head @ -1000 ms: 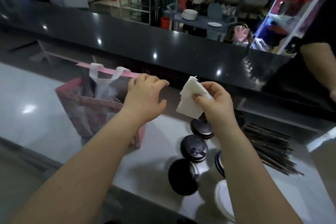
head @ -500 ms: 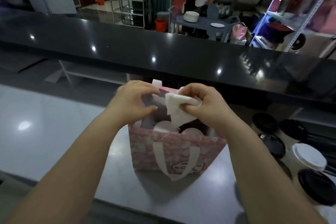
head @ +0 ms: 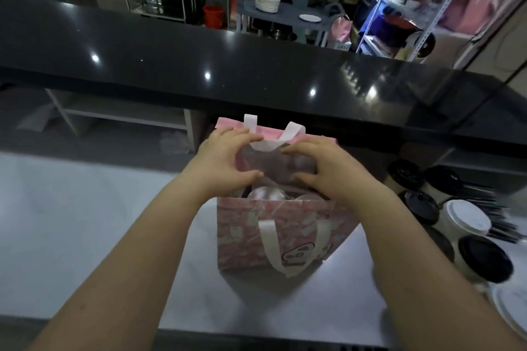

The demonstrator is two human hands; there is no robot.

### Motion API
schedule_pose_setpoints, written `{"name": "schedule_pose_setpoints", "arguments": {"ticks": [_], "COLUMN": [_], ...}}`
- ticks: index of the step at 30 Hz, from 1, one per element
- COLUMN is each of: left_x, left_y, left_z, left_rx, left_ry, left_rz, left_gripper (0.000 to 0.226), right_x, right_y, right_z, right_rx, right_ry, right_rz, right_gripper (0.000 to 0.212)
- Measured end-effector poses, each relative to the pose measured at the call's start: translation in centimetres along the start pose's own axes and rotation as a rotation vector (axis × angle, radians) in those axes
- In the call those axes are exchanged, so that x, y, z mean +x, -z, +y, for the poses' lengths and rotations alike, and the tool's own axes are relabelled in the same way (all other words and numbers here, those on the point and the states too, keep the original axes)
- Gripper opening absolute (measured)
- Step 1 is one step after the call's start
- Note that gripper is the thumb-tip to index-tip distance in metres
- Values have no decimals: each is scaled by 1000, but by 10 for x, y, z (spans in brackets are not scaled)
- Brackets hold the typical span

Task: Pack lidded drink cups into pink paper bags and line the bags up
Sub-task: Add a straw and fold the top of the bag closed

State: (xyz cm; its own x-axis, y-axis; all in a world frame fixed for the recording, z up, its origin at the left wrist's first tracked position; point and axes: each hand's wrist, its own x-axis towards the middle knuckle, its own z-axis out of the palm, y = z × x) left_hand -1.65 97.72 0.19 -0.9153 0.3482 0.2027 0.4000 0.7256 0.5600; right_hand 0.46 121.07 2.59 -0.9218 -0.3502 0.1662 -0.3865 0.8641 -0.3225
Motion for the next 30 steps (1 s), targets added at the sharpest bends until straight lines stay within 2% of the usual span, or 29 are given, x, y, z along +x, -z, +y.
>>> {"name": "schedule_pose_setpoints", "arguments": {"ticks": [3, 6, 7, 9, 12, 14, 16, 18, 20, 22, 24, 26, 28, 30], "left_x": [-4, -14, -19, -34, -61, -78, -91, -99, -103, -103, -99, -95, -90, -85], "left_y": [3, 5, 4, 0, -8, -14, -19, -25, -34, -42, -48, -55, -63, -71], "left_z": [-5, -10, -12, -19, -29, -34, -36, -34, -25, -16, -10, -4, 3, 11], "left_rx": [-150, -345, -415, -550, -681, -758, -860, -927, -932, -914, -944, -955, -930, -935], "left_ry": [-50, -51, -28, 31, 98, 146, 178, 185, 214, 286, 328, 356, 403, 444], "left_rz": [65, 155, 188, 250, 275, 171, 28, -67, -51, 106, 235, 255, 279, 350], "left_gripper": [60, 46, 41, 39, 51, 69, 91, 99, 83, 57, 39, 29, 21, 19], "right_x": [-16, -44, -54, -73, -88, -90, -89, -88, -88, -89, -86, -81, -75, -72], "right_y": [8, 7, 6, 0, -17, -28, -31, -33, -35, -39, -45, -50, -58, -64], "right_z": [13, 37, 46, 64, 81, 81, 81, 84, 89, 93, 90, 83, 75, 69], "right_rx": [228, 493, 620, 901, 1246, 1374, 1470, 1511, 1501, 1498, 1435, 1332, 1300, 1317], "right_ry": [-18, -133, -180, -233, -204, -170, -151, -113, -91, -148, -262, -390, -465, -477], "right_rz": [218, 448, 474, 386, 50, -96, -152, -201, -266, -262, -134, 21, 145, 232], "right_gripper": [30, 21, 26, 57, 93, 90, 100, 104, 99, 85, 53, 23, 11, 9]}}
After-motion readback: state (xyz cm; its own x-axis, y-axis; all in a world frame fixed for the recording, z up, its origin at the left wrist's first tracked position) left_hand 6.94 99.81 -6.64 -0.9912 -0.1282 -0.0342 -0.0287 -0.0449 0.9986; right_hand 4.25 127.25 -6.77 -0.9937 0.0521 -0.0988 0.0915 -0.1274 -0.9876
